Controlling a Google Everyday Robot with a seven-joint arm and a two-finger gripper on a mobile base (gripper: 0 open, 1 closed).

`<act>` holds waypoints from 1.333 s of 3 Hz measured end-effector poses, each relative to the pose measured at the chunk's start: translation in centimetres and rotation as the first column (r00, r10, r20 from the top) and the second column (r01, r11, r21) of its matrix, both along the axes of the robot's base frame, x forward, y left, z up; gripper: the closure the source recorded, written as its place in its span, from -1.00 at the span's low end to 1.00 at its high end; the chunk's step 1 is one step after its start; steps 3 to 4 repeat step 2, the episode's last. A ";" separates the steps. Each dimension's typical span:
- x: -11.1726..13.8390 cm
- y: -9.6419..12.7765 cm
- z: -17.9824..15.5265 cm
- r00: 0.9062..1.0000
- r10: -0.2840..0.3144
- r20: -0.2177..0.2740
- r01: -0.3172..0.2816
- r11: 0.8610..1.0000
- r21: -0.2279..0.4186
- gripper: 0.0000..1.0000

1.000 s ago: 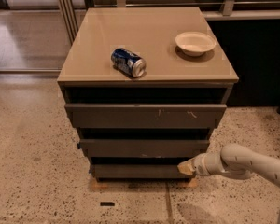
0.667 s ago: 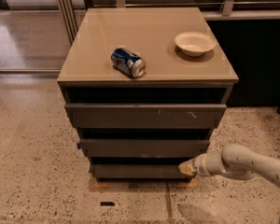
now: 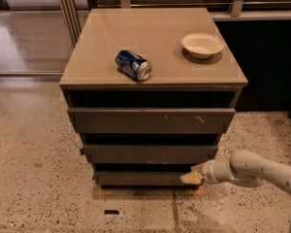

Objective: Close middle drawer

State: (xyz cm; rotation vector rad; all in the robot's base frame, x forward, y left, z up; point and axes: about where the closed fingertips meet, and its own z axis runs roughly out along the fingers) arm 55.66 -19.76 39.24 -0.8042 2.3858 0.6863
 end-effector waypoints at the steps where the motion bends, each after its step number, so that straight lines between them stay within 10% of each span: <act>1: 0.0 0.0 0.0 1.000 0.000 0.000 0.000 1.000 0.000 -1.00; 4: 0.0 0.0 0.0 1.000 0.000 0.000 0.000 1.000 0.000 -1.00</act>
Offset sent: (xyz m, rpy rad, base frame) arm 0.0000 0.0000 0.0000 0.0000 0.0000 0.0000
